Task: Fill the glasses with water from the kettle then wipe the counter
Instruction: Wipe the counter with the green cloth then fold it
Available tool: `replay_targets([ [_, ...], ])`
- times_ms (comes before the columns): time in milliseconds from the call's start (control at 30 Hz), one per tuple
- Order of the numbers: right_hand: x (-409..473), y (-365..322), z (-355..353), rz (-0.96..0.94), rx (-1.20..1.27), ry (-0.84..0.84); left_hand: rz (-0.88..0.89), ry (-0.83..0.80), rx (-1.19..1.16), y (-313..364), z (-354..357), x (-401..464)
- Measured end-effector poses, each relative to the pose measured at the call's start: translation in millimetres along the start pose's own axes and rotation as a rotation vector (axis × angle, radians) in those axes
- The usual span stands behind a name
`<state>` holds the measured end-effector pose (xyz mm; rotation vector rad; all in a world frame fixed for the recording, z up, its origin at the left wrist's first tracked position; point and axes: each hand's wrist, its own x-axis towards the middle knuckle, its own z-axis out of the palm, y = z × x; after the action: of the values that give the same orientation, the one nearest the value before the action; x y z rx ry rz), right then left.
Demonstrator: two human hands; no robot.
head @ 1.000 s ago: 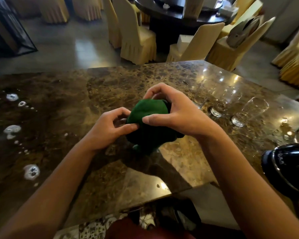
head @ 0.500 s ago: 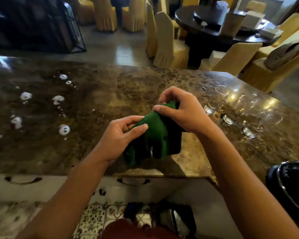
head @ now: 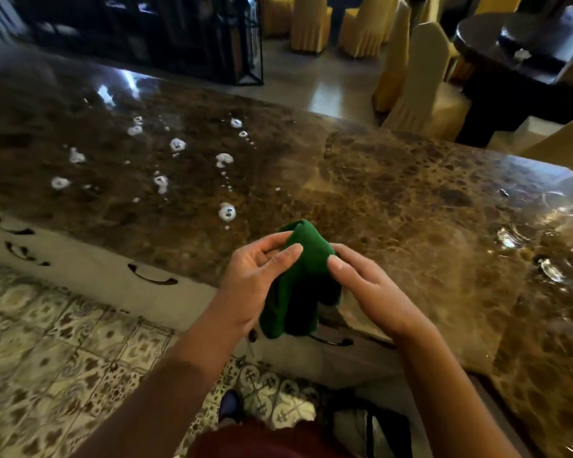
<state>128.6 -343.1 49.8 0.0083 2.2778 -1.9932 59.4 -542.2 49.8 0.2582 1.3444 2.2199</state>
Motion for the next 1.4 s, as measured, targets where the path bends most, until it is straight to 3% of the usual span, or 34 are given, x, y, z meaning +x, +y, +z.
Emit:
replay_targets([
  [300, 65.3, -8.0, 76.3, 0.196, 0.15, 0.024, -0.044, -0.079, 0.015, 43.6, -87.0, 10.9],
  [467, 100.7, -8.2, 120.7, 0.276, 0.627, -0.045, -0.109, -0.169, 0.004, 67.7, -130.9, 26.0],
  [533, 110.6, -7.8, 136.0, 0.245, 0.675, 0.042, -0.113, -0.163, 0.009, 74.8, -144.8, 32.8],
  [600, 121.6, -6.6, 142.6, 0.179, 0.493, 0.266, -0.09, -0.093, 0.065, 78.4, -155.7, 43.1],
  [700, 137.6, -5.7, 136.8, 0.075, -0.005, 0.583, -0.077, -0.02, 0.183, 74.0, -163.6, 61.2],
  [933, 194.5, -1.8, 95.0, -0.09, -0.542, 0.789, 0.072, 0.051, 0.521, 63.7, -163.1, 136.1],
  [1167, 235.2, 40.4, 95.0, 0.074, -0.961, 0.814, 0.414, 0.245, 1.232, 57.6, -191.9, 174.7],
  [1400, 249.4, 78.1, 134.1, 0.215, -1.055, 0.589, 0.472, 0.426, 1.52, 96.2, -289.6, 167.7],
])
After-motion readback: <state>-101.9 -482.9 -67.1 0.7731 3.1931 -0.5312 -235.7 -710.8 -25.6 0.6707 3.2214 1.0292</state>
